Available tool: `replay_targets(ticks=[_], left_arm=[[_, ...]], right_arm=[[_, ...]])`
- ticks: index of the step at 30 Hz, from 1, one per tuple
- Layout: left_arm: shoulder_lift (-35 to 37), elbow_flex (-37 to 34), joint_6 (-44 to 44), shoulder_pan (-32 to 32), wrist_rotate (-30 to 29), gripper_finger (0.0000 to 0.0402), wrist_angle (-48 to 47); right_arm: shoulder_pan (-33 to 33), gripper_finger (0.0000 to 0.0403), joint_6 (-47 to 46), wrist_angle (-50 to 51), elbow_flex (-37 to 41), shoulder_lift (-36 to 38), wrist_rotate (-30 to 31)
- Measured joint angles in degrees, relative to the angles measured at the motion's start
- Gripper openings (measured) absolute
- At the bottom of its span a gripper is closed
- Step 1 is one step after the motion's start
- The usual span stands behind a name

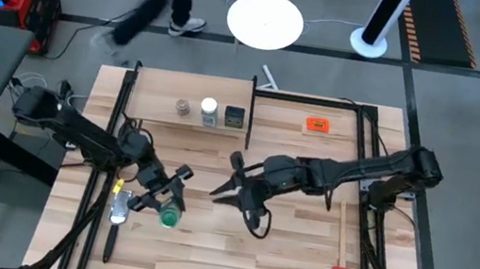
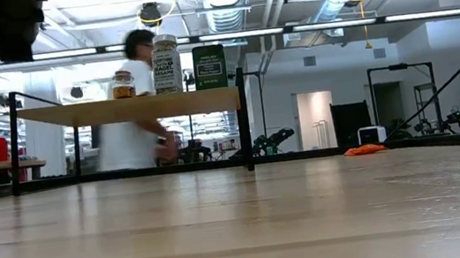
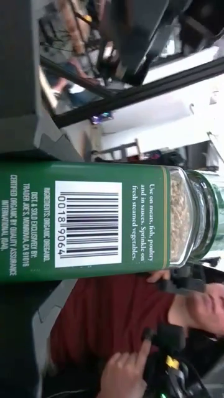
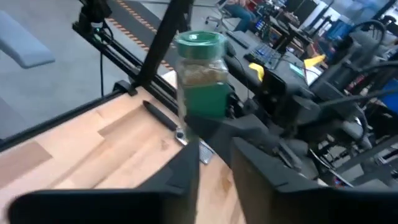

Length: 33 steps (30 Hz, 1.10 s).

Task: Shelf spices
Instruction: Put the green seasoning bottle on the shelf

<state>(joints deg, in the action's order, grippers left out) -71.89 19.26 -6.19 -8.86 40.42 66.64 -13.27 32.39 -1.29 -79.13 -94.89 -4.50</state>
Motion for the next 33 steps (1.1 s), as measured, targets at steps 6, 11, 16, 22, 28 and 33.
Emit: replay_targets(ticks=[6,11,16,22,28,33], left_arm=[[-6.41,4.38,1.55,0.00,2.03,0.0174,4.33],[-12.32,9.36,1.54,0.04,6.14,0.0174,3.14],[-14.25,9.95,0.69,1.26,9.87,0.0175,5.21],[-14.31,9.94,1.00,2.84,10.21,0.0175,3.02],[-14.34,9.93,1.15,4.79,23.30,0.0174,0.77],[-14.52,10.45,4.39,3.92,23.80,0.0177,3.45]], right_arm=[[-1.76,0.0213,-2.35,-4.24,-0.54,-3.69,0.07],[-2.36,0.0283,-2.43,-5.25,-1.81,-6.16,0.14],[-3.33,0.0298,-2.40,-4.69,-2.03,-6.59,2.47],[-3.08,0.0298,-4.65,-2.61,-2.12,-6.43,4.10],[-2.95,0.0297,-5.13,-0.30,-2.12,-6.43,0.99],[-2.98,0.0297,0.91,-0.99,-2.12,-6.43,4.57]])
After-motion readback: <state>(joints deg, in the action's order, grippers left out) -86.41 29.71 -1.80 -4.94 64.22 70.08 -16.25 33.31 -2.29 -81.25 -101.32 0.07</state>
